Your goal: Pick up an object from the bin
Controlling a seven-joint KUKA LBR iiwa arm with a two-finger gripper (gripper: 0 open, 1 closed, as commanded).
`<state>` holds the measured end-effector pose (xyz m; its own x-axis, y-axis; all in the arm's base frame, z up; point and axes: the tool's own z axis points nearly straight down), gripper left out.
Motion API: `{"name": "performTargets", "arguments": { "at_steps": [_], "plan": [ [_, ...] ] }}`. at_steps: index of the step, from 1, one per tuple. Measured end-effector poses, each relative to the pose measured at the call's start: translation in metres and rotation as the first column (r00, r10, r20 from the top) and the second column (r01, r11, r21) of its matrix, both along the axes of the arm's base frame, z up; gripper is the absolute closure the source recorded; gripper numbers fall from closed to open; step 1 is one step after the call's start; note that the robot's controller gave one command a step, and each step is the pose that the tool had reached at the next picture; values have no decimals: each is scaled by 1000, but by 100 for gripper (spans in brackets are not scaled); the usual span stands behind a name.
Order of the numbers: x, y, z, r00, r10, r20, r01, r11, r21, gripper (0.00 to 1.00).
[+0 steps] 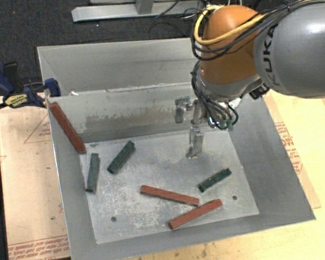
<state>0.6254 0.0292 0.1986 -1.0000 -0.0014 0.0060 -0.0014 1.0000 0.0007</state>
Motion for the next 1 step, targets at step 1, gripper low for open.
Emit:
{"name": "performTargets", "arguments": {
  "at_steps": [1],
  "plan": [
    [1,0,5,1000,-1,8,1,1000,0,0]
  ]
}}
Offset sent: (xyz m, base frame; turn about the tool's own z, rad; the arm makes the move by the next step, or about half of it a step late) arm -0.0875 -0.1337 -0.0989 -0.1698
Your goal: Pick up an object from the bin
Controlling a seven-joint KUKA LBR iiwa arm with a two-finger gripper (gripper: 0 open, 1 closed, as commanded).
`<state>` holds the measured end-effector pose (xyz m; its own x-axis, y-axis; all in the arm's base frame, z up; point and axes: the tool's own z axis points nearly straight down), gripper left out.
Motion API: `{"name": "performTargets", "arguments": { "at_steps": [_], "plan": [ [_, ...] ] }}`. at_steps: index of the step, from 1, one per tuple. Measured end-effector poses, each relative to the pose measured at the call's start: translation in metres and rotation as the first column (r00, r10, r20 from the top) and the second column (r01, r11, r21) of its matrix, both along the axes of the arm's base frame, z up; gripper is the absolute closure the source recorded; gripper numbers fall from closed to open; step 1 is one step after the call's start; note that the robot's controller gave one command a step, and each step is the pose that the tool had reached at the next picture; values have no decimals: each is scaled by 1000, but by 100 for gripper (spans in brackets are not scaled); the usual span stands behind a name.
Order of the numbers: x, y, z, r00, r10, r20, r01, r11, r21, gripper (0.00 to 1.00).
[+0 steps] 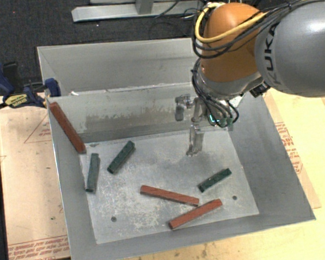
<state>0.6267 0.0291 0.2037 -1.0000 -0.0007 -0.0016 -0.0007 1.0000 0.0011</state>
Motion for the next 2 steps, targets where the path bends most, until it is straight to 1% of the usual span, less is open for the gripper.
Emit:
{"name": "performTargets", "arguments": {
  "at_steps": [1,2],
  "plan": [
    [-28,-40,-33,998,62,5,-62,998,1,0],
    [-62,-57,-90,990,144,3,-144,990,-4,0]
  ]
}}
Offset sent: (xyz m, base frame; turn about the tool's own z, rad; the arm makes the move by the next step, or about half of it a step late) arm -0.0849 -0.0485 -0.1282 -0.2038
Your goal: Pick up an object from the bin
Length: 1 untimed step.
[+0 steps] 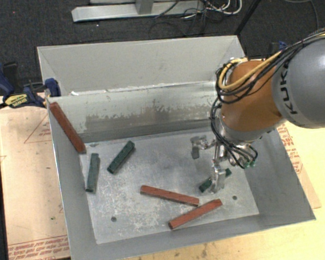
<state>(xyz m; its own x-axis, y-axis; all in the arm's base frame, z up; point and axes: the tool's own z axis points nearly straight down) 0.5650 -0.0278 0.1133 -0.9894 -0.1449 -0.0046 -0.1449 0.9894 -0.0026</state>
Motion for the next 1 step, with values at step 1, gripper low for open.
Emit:
{"name": "performTargets", "arguments": {
  "at_steps": [1],
  "plan": [
    [-7,-32,-40,995,104,-4,-104,995,3,100]
  ]
}}
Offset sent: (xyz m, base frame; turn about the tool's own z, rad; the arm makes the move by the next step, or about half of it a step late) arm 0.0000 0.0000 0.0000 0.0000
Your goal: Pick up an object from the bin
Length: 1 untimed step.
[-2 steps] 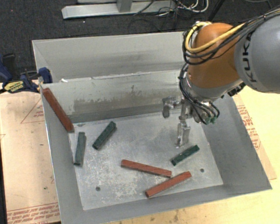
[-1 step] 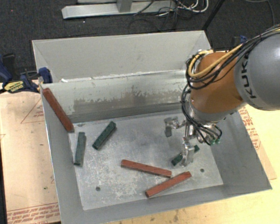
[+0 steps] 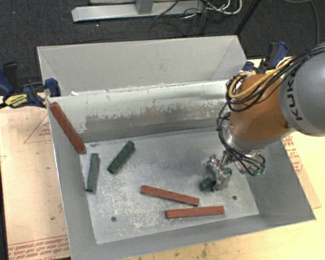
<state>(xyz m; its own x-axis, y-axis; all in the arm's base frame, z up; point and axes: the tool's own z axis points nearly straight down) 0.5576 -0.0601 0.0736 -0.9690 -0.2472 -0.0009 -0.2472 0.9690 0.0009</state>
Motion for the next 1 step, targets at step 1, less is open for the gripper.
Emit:
{"name": "performTargets", "arguments": {
  "at_steps": [1],
  "plan": [
    [0,0,0,1000,0,0,0,1000,0,100]
  ]
}}
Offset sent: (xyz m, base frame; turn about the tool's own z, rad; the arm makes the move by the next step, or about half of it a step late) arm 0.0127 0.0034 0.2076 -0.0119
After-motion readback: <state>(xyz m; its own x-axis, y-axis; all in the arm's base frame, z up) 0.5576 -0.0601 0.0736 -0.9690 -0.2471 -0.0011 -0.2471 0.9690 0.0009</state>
